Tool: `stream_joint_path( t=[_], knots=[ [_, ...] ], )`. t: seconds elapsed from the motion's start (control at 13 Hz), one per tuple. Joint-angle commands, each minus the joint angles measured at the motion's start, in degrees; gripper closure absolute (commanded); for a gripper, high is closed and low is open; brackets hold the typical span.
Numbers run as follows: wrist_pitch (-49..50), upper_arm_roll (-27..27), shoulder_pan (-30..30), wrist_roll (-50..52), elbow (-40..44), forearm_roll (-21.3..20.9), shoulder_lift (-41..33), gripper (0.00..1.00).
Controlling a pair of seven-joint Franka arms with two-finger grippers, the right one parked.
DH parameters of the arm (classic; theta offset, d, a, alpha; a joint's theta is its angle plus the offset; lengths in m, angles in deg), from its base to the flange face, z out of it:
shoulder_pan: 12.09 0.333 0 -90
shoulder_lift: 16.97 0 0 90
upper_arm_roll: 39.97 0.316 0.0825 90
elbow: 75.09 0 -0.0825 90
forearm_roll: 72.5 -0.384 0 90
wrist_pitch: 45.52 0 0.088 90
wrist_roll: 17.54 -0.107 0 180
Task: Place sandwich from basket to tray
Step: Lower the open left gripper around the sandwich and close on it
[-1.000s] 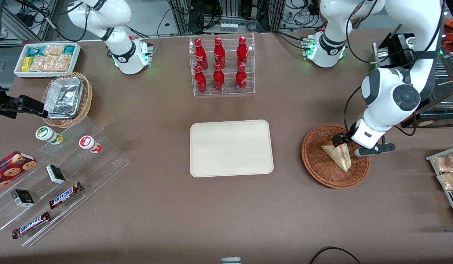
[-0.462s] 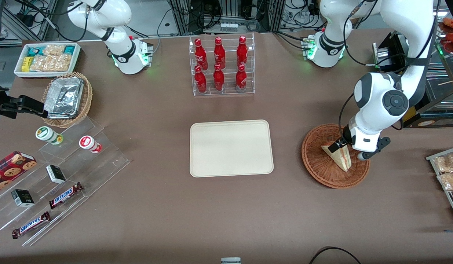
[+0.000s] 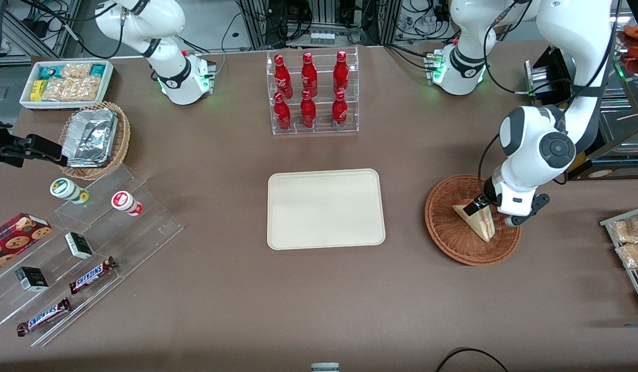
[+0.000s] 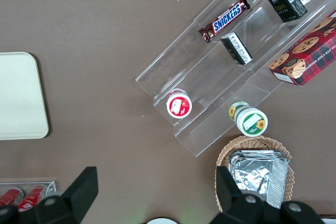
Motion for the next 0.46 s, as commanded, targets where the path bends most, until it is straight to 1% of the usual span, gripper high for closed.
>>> stream_joint_path(
  t=[0.0, 0.15, 0.23, 0.38],
  knots=[
    [-0.52, 0.01, 0.07, 1.23, 0.11, -0.56, 1.87, 0.00],
    [-0.52, 0.44, 0.07, 1.23, 0.29, -0.99, 3.19, 0.00],
    [-0.69, 0.80, 0.07, 1.31, 0.29, -2.22, 3.72, 0.00],
    [-0.78, 1.06, 0.07, 1.23, 0.46, -2.40, 3.90, 0.00]
  ],
)
